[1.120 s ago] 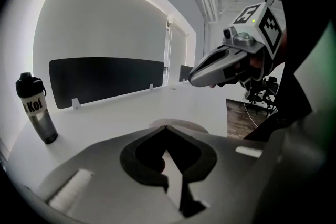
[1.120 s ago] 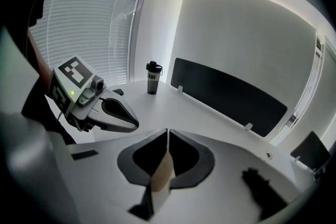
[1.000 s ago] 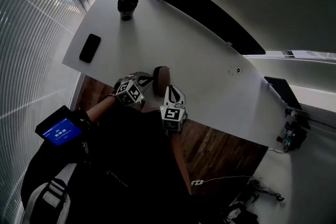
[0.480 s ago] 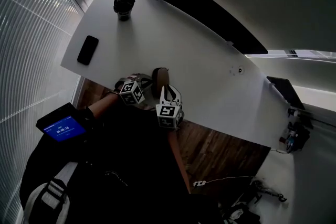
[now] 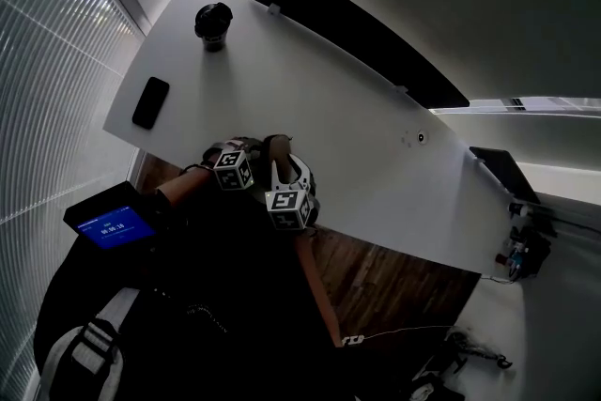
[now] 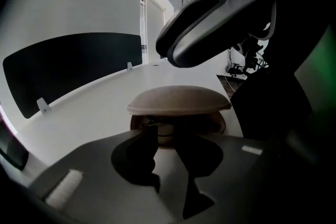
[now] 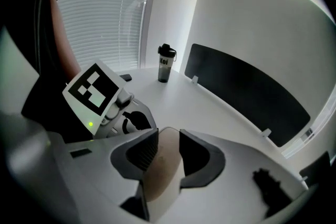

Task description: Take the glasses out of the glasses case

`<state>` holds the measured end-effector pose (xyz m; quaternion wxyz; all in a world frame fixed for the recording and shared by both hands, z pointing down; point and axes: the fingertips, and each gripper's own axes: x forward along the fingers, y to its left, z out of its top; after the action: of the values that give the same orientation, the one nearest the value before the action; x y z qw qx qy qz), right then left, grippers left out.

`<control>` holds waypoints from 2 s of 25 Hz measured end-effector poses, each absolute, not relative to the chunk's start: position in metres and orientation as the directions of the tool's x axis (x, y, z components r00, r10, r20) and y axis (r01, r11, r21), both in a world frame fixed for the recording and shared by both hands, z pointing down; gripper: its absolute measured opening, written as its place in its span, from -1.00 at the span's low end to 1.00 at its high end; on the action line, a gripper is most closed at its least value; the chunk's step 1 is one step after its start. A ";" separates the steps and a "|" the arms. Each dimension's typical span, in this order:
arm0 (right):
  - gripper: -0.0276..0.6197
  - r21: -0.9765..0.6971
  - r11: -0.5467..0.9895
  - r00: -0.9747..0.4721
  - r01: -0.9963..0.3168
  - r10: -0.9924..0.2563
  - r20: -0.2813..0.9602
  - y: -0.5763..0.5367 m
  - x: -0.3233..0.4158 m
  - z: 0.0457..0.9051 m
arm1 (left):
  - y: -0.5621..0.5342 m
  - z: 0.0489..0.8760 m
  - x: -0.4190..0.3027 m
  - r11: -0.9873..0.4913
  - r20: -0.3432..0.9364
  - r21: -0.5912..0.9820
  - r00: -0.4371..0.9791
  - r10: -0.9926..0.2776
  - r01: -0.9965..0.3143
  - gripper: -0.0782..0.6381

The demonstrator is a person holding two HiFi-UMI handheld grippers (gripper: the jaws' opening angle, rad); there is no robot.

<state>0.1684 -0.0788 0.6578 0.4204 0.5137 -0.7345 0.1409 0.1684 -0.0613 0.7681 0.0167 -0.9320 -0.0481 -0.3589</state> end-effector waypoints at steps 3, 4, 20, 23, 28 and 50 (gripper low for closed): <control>-0.53 0.237 0.482 -0.131 -0.843 -0.611 0.781 -0.084 0.163 0.664 | -0.061 0.775 0.167 -0.993 0.693 0.026 0.714 0.102 0.117 -0.49; -0.51 0.234 0.498 -0.137 -0.835 -0.601 0.788 -0.086 0.160 0.666 | -0.062 0.776 0.167 -0.992 0.697 0.033 0.709 0.109 0.120 -0.49; -0.30 0.206 0.589 -0.108 -0.782 -0.453 0.885 -0.082 0.147 0.700 | -0.054 0.758 0.171 -0.979 0.650 0.049 0.738 0.182 0.198 -0.49; -0.30 0.247 0.613 -0.078 -0.751 -0.454 0.888 -0.083 0.150 0.714 | -0.049 0.760 0.170 -0.974 0.653 0.048 0.731 0.198 0.221 -0.49; -0.30 0.263 0.608 -0.052 -0.749 -0.450 0.892 -0.084 0.156 0.706 | -0.052 0.760 0.173 -0.976 0.655 0.065 0.729 0.200 0.210 -0.49; -0.30 0.257 0.429 0.024 -0.866 -0.478 0.878 -0.066 0.261 0.710 | -0.059 0.763 0.165 -0.984 0.643 0.090 0.745 0.176 0.155 -0.50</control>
<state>0.2607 -0.0665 0.7102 0.5124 0.4995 -0.6724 0.1893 0.1647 -0.0587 0.7633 -0.0155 -0.9341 -0.0887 -0.3456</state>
